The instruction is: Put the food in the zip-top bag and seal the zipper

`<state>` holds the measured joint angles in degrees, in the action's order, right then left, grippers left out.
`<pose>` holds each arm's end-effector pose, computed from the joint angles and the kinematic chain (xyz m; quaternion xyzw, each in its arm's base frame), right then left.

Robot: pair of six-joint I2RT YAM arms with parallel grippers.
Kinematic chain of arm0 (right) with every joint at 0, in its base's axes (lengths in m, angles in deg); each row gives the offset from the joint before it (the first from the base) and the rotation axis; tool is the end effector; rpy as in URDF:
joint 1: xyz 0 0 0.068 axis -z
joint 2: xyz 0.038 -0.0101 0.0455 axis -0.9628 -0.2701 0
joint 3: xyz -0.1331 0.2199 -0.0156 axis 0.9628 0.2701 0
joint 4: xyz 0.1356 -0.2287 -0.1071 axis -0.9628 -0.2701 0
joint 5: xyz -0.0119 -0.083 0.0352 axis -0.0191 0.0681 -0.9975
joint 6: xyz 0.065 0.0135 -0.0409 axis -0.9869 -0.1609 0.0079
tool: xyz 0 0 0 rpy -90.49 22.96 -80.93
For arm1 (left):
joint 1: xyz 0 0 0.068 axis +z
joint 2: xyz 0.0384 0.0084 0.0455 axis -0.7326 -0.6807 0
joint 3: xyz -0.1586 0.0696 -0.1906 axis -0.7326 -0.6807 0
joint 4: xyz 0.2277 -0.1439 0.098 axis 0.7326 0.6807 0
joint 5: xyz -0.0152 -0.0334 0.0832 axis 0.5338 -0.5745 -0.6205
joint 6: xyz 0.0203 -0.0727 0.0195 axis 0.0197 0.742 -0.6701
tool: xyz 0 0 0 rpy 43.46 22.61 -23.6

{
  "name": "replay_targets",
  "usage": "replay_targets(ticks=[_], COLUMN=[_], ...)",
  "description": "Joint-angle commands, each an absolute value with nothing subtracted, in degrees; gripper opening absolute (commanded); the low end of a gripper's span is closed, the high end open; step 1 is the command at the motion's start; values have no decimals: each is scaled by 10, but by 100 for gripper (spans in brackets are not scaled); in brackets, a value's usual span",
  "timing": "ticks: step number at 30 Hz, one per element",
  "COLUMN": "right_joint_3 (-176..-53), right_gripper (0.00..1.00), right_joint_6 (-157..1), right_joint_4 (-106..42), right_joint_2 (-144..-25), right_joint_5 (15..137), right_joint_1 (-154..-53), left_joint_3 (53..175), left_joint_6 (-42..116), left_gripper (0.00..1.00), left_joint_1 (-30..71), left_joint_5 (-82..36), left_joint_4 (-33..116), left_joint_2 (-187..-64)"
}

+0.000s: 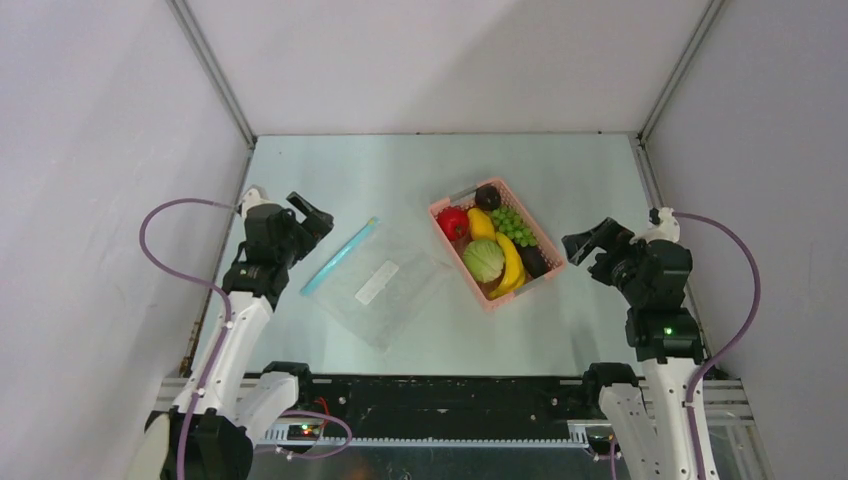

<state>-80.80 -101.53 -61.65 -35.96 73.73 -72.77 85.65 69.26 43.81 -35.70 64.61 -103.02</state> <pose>0.1988 0.0060 0.3018 0.1795 0.8020 0.2095 0.5298 0.2690 -0.0103 0.2562 -0.3176 0.8068 -0.1678 0.4691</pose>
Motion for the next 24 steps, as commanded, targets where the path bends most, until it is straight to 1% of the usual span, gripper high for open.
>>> replay_targets(ticks=[1,3,6,8,13,15,19,24], right_joint_3=[-793,-775,-759,-755,-754,-754,-754,-754], right_gripper=[100,100,100,100,100,100,100,100], right_joint_6=[-975,-968,-956,-947,-937,-932,-931,-925], right_joint_4=[-561,-536,-512,-508,-522,-527,-533,-532], right_joint_2=[-336,-323,-312,-312,-321,-325,-334,-335], right_joint_5=[672,637,579,563,537,531,532,523], right_joint_1=[-730,-730,-730,-730,-730,-730,-730,-731], left_joint_3=[861,874,922,946,973,979,994,980], left_joint_6=[708,698,667,643,561,536,522,534], left_gripper=[98,98,98,98,98,98,98,98], left_joint_1=[439,442,464,489,498,501,502,500], left_joint_5=[-413,-437,-383,-356,-296,-253,-209,-200], left_joint_4=[662,665,668,660,615,611,627,632], left_joint_2=[-1040,-1066,-1155,-1216,-1331,-1363,-1423,-1445])
